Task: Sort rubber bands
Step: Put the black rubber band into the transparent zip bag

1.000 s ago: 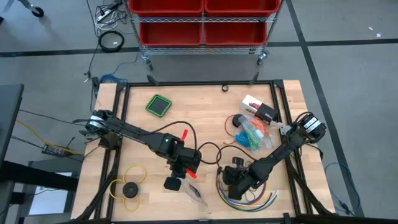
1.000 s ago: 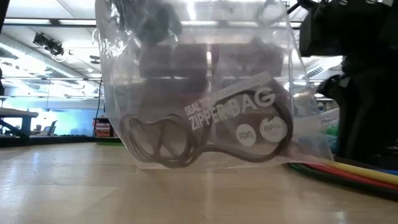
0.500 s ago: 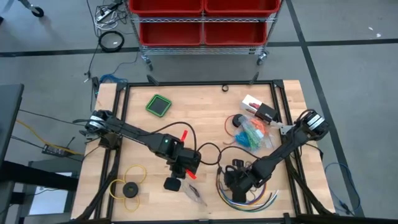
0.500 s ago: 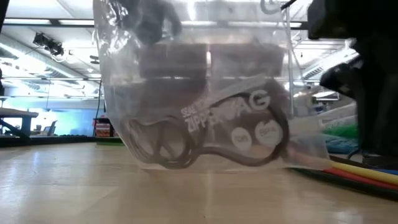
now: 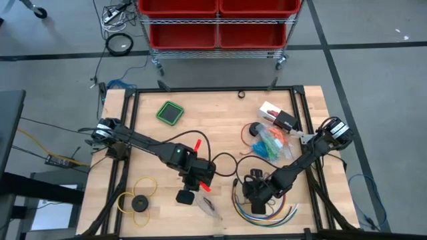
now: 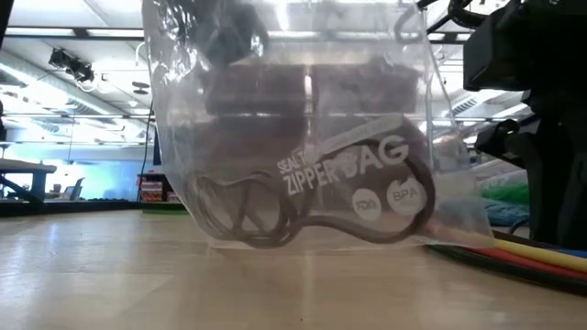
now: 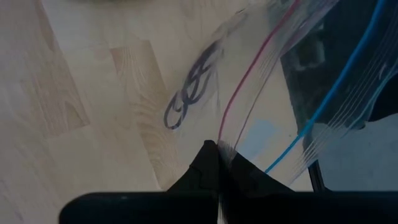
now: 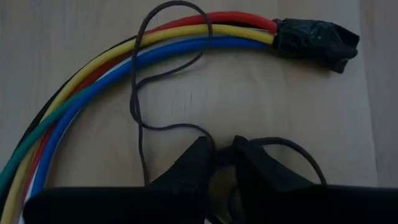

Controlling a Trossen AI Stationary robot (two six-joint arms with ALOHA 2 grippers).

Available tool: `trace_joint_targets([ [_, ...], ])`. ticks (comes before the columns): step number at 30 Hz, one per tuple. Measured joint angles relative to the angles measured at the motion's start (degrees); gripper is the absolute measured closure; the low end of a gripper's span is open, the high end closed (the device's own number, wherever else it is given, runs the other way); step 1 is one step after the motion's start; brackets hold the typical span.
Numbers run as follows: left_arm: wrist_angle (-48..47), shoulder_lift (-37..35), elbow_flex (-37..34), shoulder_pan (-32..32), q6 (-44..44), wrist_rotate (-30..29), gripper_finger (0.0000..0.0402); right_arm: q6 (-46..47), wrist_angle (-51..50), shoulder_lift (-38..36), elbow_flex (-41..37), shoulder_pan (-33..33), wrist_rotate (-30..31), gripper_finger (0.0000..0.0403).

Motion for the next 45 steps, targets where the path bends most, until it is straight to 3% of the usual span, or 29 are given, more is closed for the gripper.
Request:
trace_joint_targets([
  [3, 0.0, 0.0, 0.0, 0.0, 0.0, 0.0, 0.0401, 0.8, 0.1, 0.0, -0.1, 0.0, 0.3, 0.0344],
  [8, 0.0, 0.0, 0.0, 0.0, 0.0, 0.0, 0.0401, 1.9, 0.2, 0.0, -0.1, 0.0, 0.5, 0.0395],
  [15, -0.1, 0.0, 0.0, 0.0, 0.0, 0.0, 0.0401, 2.4, -1.1, -0.7, 3.0, 0.3, 6.4, 0.0402],
  [22, -0.1, 0.0, 0.0, 0.0, 0.0, 0.0, 0.0401, -0.5, -9.4, -4.3, 11.2, 0.4, 12.9, 0.0403],
  [27, -0.1, 0.0, 0.0, 0.0, 0.0, 0.0, 0.0401, -4.8, -11.6, -5.2, 14.3, 0.5, 10.5, 0.0401],
  [31, -0.1, 0.0, 0.0, 0.0, 0.0, 0.0, 0.0401, -3.4, -9.8, -4.3, 14.4, 0.5, 6.6, 0.0377],
  [38, -0.2, 0.0, 0.0, 0.0, 0.0, -0.2, 0.0401, -4.5, -2.2, 1.5, 14.4, 2.3, 4.7, 0.0295],
  [45, -0.1, 0.0, 0.0, 0.0, 0.0, -0.2, 0.0401, -2.0, -6.6, 7.0, 14.4, 2.9, 3.7, 0.0255],
])
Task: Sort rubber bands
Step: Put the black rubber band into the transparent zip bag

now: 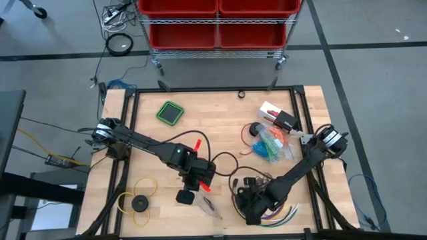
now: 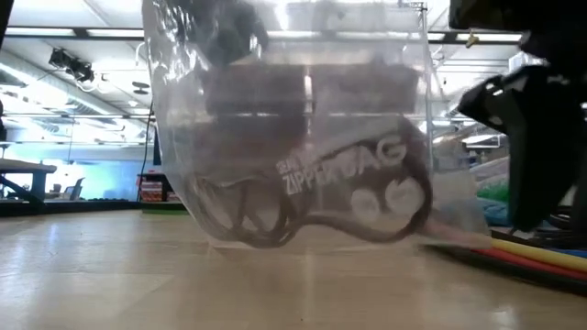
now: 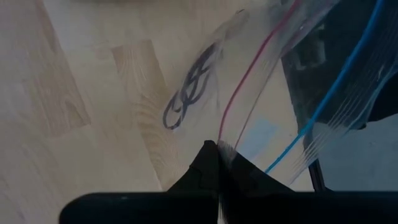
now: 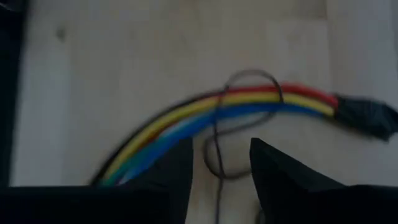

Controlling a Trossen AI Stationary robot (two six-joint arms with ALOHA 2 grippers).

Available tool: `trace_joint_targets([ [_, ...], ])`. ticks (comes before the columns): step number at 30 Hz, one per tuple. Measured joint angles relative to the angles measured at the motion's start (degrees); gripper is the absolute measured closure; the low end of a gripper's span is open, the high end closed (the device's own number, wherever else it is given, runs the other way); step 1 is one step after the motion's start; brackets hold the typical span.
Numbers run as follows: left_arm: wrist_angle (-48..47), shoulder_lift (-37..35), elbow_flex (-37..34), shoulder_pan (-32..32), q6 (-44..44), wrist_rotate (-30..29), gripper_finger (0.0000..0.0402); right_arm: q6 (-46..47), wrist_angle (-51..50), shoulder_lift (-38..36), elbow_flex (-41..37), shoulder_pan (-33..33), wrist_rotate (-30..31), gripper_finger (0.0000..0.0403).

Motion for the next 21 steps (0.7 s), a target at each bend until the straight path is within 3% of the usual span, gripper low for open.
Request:
trace_joint_targets([
  [6, 0.0, 0.0, 0.0, 0.0, 0.0, 0.0, 0.0401, 1.1, -4.1, 0.1, 0.0, 0.5, 0.3, 0.0257],
  [15, 0.1, 0.0, 0.0, -0.1, 0.0, -0.5, 0.0401, -0.7, -1.0, 3.1, 0.2, 1.2, 1.1, 0.0266],
  [19, 0.0, 0.0, 0.0, -0.1, 0.0, -0.7, 0.0401, 0.2, -1.8, 4.3, 0.5, 1.3, 1.7, 0.0290],
  [21, 0.0, 0.0, 0.0, -0.1, 0.0, -0.7, 0.0401, 1.4, -2.1, 5.0, 0.5, 1.2, 1.6, 0.0321],
])
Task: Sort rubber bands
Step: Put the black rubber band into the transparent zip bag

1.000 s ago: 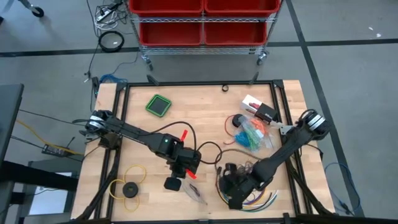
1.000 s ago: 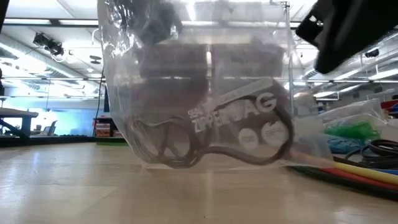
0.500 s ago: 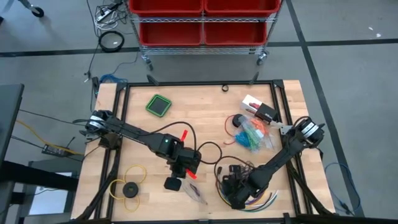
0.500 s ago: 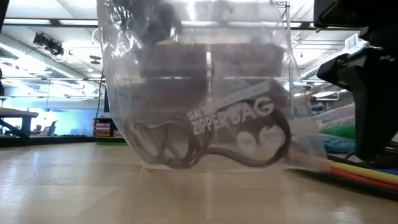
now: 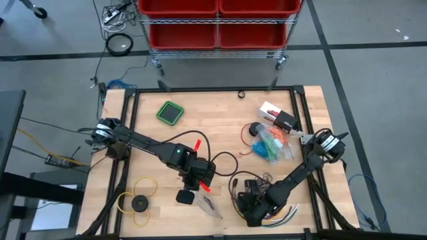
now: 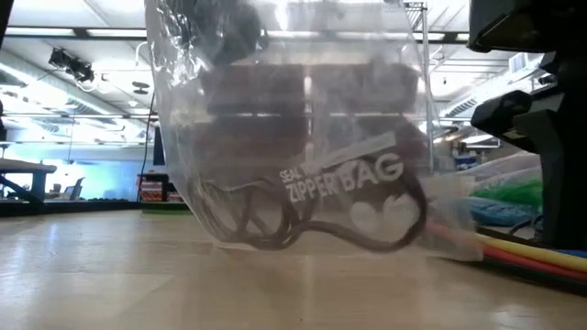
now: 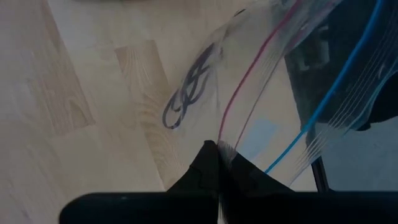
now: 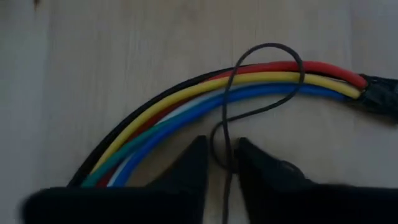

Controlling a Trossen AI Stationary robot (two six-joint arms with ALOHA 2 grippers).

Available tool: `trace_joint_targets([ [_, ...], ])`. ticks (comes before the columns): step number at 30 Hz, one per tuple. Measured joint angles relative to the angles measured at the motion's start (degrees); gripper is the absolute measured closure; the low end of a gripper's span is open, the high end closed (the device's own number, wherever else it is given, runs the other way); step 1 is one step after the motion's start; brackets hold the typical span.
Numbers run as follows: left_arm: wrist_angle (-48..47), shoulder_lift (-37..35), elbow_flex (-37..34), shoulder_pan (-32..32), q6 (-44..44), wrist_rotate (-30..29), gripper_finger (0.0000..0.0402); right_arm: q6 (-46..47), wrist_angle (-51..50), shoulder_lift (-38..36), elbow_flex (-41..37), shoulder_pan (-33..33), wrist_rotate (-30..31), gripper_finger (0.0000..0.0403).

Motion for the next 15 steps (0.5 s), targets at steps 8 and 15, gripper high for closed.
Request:
trace_joint_targets([
  [8, 0.0, 0.0, 0.0, -0.1, 0.0, -0.1, 0.0401, 2.4, -0.7, -1.6, -0.3, -0.1, 1.1, 0.0401],
  [15, 0.0, 0.0, 0.0, -0.1, 0.0, -0.1, 0.0401, 2.9, -1.3, -10.9, -0.5, -0.1, 8.4, 0.0403],
])
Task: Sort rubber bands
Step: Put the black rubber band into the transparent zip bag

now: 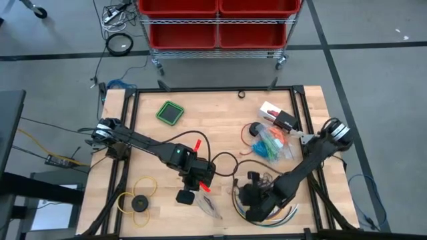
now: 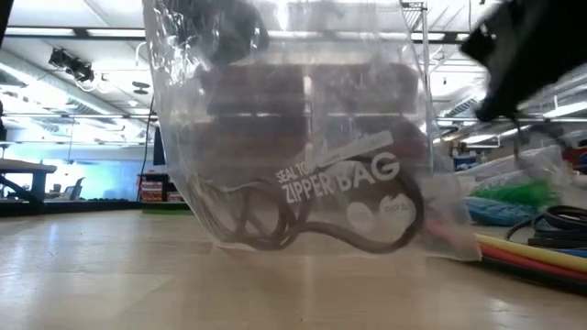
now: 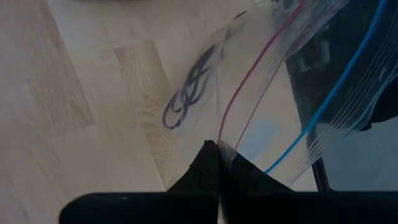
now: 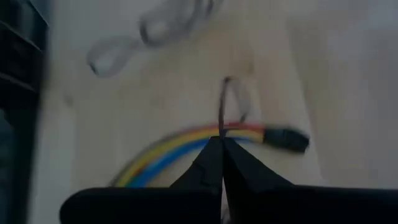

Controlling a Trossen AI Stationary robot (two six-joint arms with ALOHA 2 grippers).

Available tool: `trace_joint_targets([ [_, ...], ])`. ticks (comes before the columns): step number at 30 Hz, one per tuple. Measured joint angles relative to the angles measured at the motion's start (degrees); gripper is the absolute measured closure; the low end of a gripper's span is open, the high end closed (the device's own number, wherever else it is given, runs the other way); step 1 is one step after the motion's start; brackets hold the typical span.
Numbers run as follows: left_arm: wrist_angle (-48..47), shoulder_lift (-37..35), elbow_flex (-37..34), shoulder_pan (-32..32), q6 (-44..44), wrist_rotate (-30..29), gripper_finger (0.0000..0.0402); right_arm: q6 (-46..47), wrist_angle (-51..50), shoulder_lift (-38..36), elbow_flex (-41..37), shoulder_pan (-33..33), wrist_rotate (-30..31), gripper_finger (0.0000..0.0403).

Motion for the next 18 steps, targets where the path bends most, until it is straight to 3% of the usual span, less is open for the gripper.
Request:
trace_joint_targets([
  [7, 0.0, 0.0, 0.0, 0.0, 0.0, -1.4, 0.0401, -11.1, 13.5, -7.0, 1.0, 0.0, 5.1, 0.0403],
  [18, 0.3, 0.0, 0.0, 0.0, 0.0, -1.5, 0.0401, -33.4, 29.3, -4.4, 10.0, -2.2, 4.0, 0.0403],
])
